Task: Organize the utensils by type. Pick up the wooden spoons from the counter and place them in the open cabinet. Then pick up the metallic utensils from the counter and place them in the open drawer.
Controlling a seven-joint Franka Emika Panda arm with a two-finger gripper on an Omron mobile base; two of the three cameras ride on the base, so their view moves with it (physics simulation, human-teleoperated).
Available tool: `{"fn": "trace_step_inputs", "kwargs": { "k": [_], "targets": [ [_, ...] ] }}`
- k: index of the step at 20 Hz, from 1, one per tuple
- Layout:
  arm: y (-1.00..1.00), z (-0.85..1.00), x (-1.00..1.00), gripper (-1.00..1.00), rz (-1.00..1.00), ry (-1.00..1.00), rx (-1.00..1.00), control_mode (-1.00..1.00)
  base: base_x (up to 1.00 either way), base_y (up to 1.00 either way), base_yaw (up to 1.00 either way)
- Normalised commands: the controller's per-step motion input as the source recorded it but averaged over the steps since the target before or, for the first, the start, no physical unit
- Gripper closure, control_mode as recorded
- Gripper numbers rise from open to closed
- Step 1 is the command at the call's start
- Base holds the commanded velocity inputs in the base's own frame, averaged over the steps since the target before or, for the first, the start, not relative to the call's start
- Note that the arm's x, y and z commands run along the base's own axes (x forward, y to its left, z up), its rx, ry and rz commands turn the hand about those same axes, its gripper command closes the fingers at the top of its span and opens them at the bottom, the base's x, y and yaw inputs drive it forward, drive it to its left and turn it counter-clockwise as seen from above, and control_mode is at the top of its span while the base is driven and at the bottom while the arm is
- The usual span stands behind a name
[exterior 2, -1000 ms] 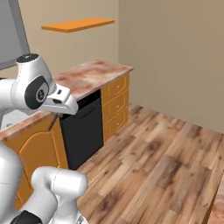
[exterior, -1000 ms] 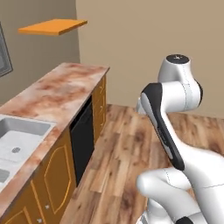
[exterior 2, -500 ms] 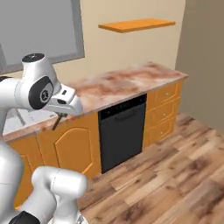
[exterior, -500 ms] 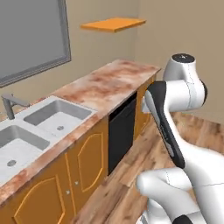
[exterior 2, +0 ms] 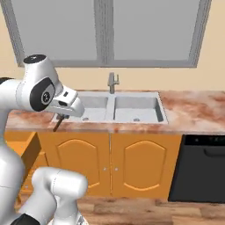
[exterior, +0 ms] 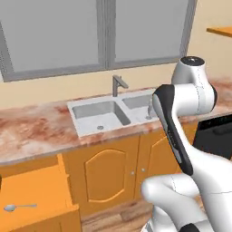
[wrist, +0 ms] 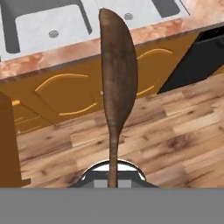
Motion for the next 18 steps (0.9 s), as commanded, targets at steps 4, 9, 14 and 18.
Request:
{"fn": "trace_step_inputs", "kwargs": {
  "k": [4,9,14,18],
  "targets": [
    [0.00,0.00,0.00,1.00,0.00,0.00,0.00,1.00,0.00,-0.39,0.89],
    [0.00,0.00,0.00,1.00,0.00,0.00,0.00,1.00,0.00,-0.95,0.72],
    [0.00,0.00,0.00,1.00,0.00,0.00,0.00,1.00,-0.03,-0.66,0.86],
    [0.00,0.00,0.00,1.00,0.00,0.00,0.00,1.00,-0.03,-0.22,1.00]
  ]
}}
